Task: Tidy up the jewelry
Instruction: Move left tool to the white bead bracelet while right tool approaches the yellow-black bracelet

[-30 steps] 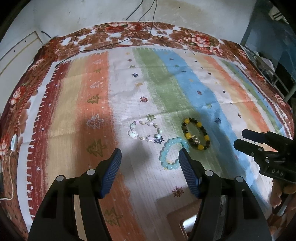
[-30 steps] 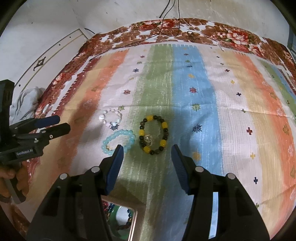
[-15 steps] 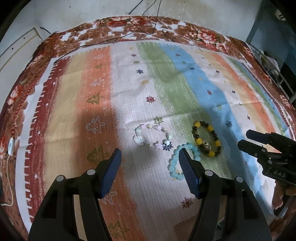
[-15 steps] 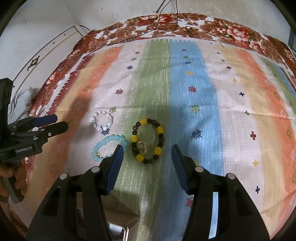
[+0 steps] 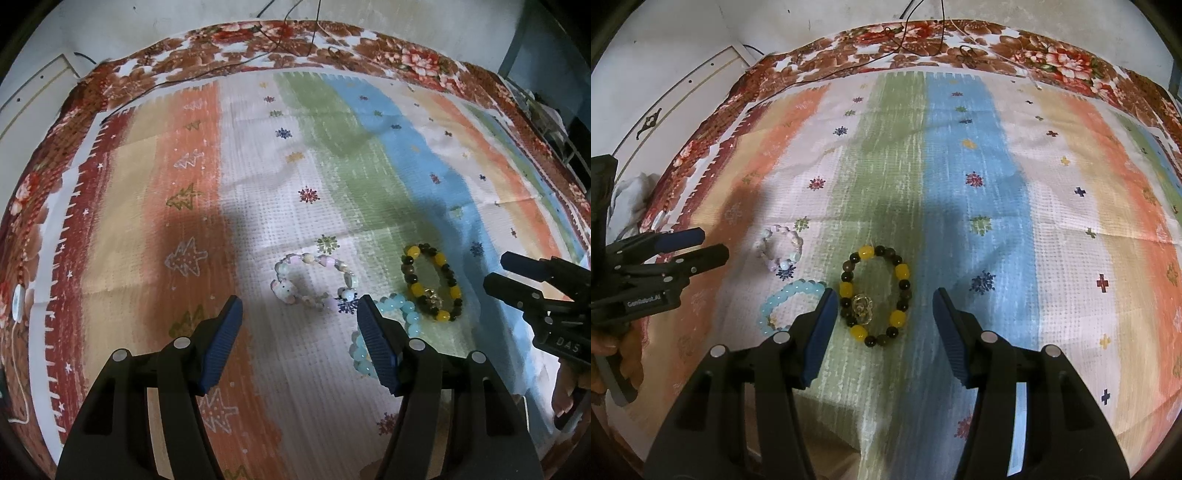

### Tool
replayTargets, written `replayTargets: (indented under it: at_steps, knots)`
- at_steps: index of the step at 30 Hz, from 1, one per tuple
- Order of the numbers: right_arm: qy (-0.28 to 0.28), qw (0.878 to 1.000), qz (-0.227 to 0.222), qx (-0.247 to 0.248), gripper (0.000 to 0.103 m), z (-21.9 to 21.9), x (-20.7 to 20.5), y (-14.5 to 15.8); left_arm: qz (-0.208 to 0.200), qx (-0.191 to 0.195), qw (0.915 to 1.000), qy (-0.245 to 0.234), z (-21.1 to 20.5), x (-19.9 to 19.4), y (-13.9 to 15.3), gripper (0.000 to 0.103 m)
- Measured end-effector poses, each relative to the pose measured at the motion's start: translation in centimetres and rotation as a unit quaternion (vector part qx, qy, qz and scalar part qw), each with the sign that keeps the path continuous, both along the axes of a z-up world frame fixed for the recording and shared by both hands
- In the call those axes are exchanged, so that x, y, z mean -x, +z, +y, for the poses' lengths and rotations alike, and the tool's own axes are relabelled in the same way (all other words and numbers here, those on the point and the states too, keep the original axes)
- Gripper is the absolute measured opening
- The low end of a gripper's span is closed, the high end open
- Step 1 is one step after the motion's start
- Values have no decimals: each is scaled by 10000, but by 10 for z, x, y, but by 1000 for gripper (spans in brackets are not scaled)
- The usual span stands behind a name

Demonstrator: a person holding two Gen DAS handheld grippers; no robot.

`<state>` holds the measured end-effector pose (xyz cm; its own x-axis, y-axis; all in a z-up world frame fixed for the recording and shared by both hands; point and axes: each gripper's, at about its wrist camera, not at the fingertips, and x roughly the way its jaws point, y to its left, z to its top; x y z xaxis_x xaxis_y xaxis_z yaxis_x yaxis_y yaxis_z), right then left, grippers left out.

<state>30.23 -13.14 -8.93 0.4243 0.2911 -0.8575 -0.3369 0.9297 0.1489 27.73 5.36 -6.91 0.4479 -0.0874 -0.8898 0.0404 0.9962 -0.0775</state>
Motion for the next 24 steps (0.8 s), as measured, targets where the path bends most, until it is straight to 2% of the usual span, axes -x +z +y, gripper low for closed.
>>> replayTargets:
  at_steps: [24]
  knots:
    - [-24, 9982, 498, 335, 54, 8, -31, -43, 445, -129, 9989, 120, 5, -38, -40, 64]
